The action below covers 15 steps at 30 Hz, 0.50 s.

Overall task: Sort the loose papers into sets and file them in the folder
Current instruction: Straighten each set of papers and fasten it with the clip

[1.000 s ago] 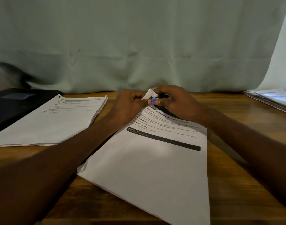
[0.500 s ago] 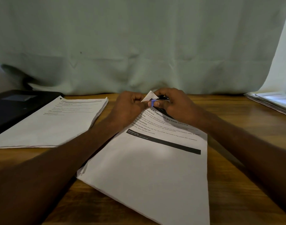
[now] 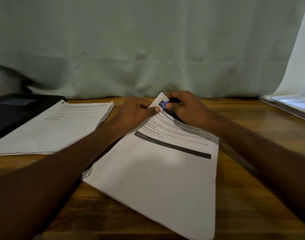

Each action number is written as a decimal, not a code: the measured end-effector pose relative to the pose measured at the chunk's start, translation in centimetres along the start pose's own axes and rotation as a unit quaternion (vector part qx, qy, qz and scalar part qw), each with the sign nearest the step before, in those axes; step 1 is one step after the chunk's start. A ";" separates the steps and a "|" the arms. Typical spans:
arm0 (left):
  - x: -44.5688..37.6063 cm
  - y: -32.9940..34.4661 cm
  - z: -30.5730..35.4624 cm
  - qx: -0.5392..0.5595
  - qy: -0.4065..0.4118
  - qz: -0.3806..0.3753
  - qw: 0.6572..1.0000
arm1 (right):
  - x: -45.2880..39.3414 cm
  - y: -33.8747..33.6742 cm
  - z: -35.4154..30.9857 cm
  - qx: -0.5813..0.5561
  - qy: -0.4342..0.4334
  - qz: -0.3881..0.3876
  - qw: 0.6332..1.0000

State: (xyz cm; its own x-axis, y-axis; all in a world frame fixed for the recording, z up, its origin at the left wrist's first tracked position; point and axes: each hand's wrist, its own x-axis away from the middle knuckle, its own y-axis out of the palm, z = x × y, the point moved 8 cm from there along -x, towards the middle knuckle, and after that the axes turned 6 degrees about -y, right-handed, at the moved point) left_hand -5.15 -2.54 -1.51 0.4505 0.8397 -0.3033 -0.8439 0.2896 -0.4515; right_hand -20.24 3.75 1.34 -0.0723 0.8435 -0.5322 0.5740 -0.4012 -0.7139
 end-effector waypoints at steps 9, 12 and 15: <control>0.3 0.4 0.2 0.006 0.000 -0.002 1.000 | -0.2 -0.5 -0.4 0.045 0.030 0.012 0.998; 0.3 0.4 0.2 0.023 0.005 0.007 1.000 | -0.2 -0.9 -0.6 0.051 0.044 0.055 0.996; 0.4 0.5 0.4 0.022 0.013 0.006 1.000 | 0.1 -0.6 -0.5 0.042 0.054 0.070 0.995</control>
State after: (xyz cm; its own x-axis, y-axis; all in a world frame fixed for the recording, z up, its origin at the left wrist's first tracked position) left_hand -5.48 -1.84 -1.53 0.4462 0.8317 -0.3304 -0.8615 0.2993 -0.4102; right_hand -20.19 4.27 1.96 0.0954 0.8087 -0.5804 0.5013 -0.5428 -0.6739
